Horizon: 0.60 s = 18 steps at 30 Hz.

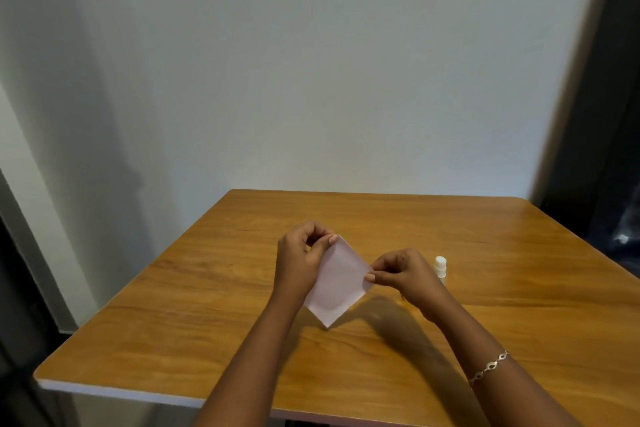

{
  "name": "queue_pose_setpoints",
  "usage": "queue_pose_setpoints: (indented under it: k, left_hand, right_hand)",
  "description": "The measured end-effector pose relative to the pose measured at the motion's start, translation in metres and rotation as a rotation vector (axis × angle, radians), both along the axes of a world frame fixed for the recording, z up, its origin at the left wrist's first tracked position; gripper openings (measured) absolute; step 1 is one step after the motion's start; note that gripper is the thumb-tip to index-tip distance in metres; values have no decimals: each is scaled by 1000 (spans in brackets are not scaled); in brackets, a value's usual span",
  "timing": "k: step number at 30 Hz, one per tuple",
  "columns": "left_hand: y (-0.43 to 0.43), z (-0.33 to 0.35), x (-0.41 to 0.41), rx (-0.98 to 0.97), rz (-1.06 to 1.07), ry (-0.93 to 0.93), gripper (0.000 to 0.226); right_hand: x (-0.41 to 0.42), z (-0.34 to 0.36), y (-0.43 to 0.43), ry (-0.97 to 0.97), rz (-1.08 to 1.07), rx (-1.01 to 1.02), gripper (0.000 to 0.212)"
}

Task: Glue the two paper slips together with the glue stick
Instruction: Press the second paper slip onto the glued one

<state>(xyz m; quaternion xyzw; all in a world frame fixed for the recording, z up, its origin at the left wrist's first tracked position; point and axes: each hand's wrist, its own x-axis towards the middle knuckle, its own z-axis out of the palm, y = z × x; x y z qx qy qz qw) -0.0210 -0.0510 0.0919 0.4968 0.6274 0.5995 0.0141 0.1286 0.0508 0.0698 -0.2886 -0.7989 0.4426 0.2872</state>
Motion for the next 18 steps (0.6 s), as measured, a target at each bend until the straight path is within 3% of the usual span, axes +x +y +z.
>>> queue_pose_setpoints:
  k: [7, 11, 13, 16, 18]
  left_hand:
    - [-3, -5, -2, 52, 25, -247, 20]
    - [-4, -11, 0, 61, 37, -365, 19]
    - [-6, -11, 0, 58, 78, -220, 14]
    - [-4, -3, 1, -13, 160, 321, 16]
    - [-1, 4, 7, -126, 108, 552, 21]
  right_hand:
    - [2, -2, -1, 223, 14, -255, 7]
    - [1, 0, -2, 280, -2, -305, 8]
    - [0, 1, -3, 257, -15, -272, 12]
    - [-2, 4, -6, 195, -43, -170, 15]
    - [-3, 8, -7, 155, -38, -92, 10]
